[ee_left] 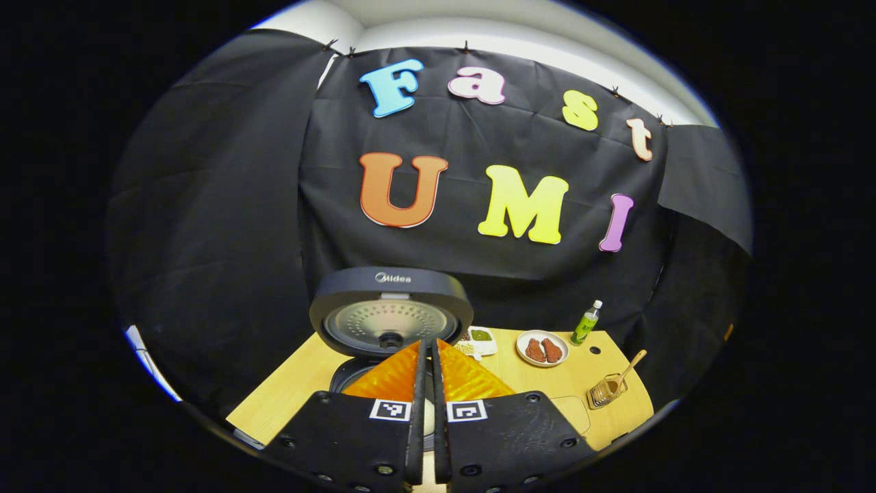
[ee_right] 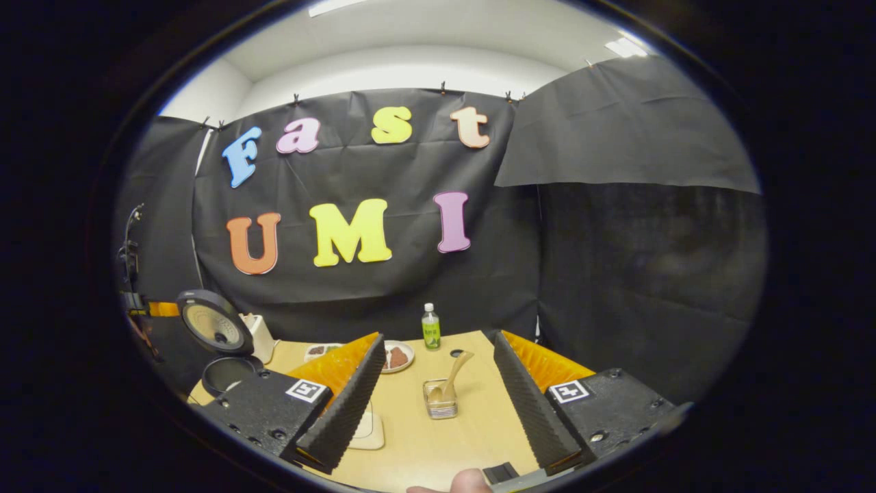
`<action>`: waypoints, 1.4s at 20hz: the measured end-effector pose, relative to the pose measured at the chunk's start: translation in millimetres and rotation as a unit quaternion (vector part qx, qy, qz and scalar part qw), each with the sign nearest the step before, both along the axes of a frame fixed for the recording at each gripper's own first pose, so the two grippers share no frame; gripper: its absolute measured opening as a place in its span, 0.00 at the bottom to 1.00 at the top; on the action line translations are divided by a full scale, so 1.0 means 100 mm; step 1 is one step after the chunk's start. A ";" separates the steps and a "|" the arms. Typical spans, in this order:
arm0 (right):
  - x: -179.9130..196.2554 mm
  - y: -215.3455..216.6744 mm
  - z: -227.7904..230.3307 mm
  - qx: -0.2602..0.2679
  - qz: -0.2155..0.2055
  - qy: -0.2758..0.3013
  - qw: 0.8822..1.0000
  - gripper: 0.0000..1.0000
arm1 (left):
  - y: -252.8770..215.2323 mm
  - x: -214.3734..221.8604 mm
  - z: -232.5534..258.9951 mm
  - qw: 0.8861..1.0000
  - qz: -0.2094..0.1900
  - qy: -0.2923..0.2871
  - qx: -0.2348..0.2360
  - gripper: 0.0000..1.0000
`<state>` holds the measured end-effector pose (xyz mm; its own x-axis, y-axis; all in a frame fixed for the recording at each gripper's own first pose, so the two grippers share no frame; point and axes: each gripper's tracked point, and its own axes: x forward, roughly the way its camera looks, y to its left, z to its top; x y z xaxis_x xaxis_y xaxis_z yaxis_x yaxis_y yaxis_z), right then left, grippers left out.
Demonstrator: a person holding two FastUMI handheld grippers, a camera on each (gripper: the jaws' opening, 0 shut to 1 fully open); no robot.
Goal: Close the left gripper, press the button to open the rice cooker; take a wooden spoon from the chopstick holder with the right hand, scoop a spoonful of rice and pour it into the rice cooker, then put the wooden spoon back into the chopstick holder.
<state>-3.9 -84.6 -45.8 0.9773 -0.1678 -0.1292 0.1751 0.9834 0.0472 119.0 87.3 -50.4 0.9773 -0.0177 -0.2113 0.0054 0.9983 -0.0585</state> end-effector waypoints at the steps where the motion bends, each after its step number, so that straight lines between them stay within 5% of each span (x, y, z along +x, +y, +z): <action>1: 0.00 -0.02 0.01 0.000 0.000 -0.001 1.000 1.00 | -0.03 -0.04 0.03 1.000 -0.005 -0.006 0.008 0.00; 2: 0.01 -0.04 0.01 -0.001 0.000 0.000 1.000 1.00 | -0.06 -0.08 0.08 1.000 -0.007 -0.014 0.014 0.22; 3: 0.03 -0.05 0.00 -0.002 0.001 0.000 1.000 1.00 | -0.09 -0.12 0.14 1.000 -0.008 -0.023 0.018 0.15; 9: 0.17 -0.12 -0.07 -0.005 0.009 0.011 1.000 1.00 | -0.19 -0.37 0.40 0.998 0.002 -0.064 0.006 0.90; 13: 0.30 -0.10 -0.18 -0.001 0.033 0.027 0.999 1.00 | -0.23 -0.51 0.50 0.997 0.011 -0.080 0.014 0.83; 15: 0.39 -0.10 -0.24 0.000 0.044 0.030 0.999 1.00 | -0.27 -0.57 0.53 0.996 0.013 -0.085 0.018 0.84; 16: 0.44 -0.10 -0.29 -0.001 0.051 0.033 0.998 1.00 | -0.27 -0.58 0.52 0.996 0.018 -0.086 0.020 0.95; 28: 1.54 -0.47 -1.22 -0.012 0.104 0.086 0.991 1.00 | -0.40 -0.66 0.66 0.991 0.091 -0.100 0.004 0.94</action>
